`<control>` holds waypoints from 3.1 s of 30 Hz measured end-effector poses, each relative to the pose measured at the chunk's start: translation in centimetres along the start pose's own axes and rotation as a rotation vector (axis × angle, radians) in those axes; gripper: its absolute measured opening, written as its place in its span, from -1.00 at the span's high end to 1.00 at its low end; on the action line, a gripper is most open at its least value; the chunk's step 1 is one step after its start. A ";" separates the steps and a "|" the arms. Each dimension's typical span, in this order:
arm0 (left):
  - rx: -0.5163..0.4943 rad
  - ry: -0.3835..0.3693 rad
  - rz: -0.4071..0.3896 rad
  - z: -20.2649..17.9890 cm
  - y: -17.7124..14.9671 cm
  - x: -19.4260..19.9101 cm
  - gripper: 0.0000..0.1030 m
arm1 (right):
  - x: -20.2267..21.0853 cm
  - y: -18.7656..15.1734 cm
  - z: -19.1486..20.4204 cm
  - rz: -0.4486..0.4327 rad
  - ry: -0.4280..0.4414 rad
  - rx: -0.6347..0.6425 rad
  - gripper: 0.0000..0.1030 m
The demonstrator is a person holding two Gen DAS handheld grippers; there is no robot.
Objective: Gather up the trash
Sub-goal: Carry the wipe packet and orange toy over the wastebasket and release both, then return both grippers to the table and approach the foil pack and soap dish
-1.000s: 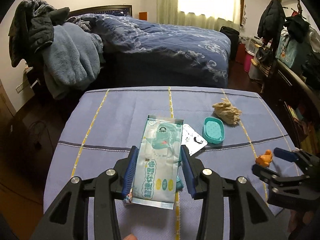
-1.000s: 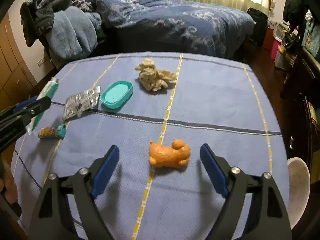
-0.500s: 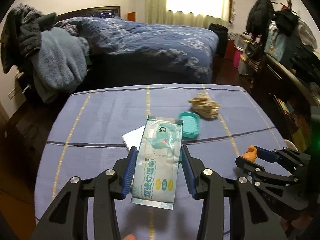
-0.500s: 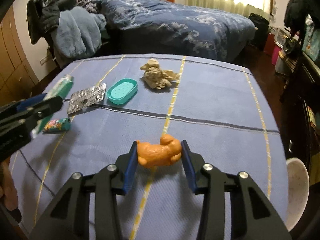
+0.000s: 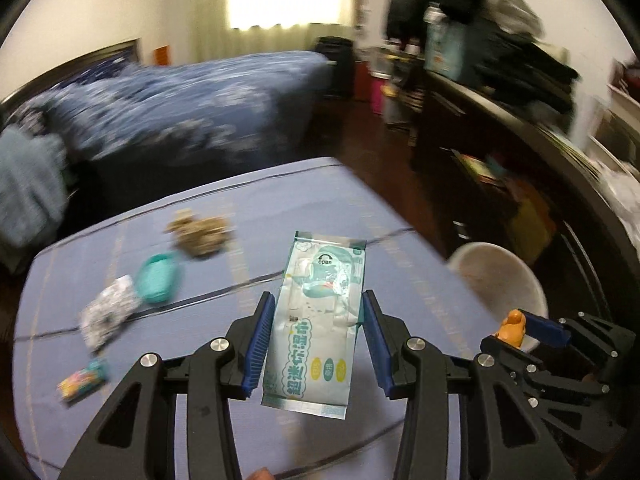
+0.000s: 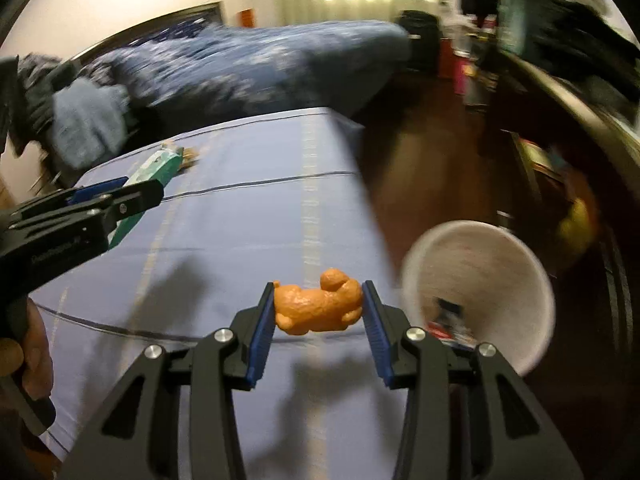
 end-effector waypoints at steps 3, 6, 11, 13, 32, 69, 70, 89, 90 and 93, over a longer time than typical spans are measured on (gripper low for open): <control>-0.051 -0.060 0.015 -4.1 0.6 -1.9 0.14 | 0.9 -0.6 -4.5 -0.012 -0.053 -0.059 0.17; -0.102 -0.114 0.035 -8.0 1.2 -3.8 0.14 | 1.5 -1.1 -8.1 -0.022 -0.088 -0.107 0.17; -0.170 -0.178 0.066 -13.0 2.2 -6.6 0.14 | 1.6 -1.9 -13.1 -0.026 -0.142 -0.164 0.17; -0.184 -0.198 0.079 -14.5 2.7 -7.6 0.13 | 1.3 -2.1 -14.6 -0.024 -0.156 -0.188 0.17; -0.245 -0.295 0.192 -20.8 4.4 -16.1 0.11 | -5.8 -1.8 -20.1 0.002 -0.141 -0.230 0.16; -0.104 -0.017 0.052 -8.0 3.4 -5.4 -0.72 | -0.5 -0.7 -10.1 -0.012 -0.038 -0.157 -0.44; -0.096 0.001 0.046 -7.0 3.3 -4.7 -0.74 | 0.0 -0.4 -9.0 -0.016 -0.024 -0.141 -0.46; 0.363 0.295 -0.057 20.2 -2.5 9.3 -0.88 | 3.2 3.3 13.1 -0.077 0.201 0.199 -0.49; 0.376 0.289 -0.056 20.8 -2.6 9.3 -0.88 | 3.2 3.4 13.9 -0.077 0.205 0.213 -0.49; 0.379 0.291 -0.027 22.3 -2.8 8.2 -0.88 | 2.8 3.6 15.2 -0.074 0.211 0.237 -0.49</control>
Point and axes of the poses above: each gripper's, at about its wrist camera, not at the fingertips, and x roughly against the way its jaws point, z to its left, y to its top, the point moved 6 cm from there along -x, roughly the way its jaws point, and after that the axes turned 13 degrees about -y, right-handed, at the moved point
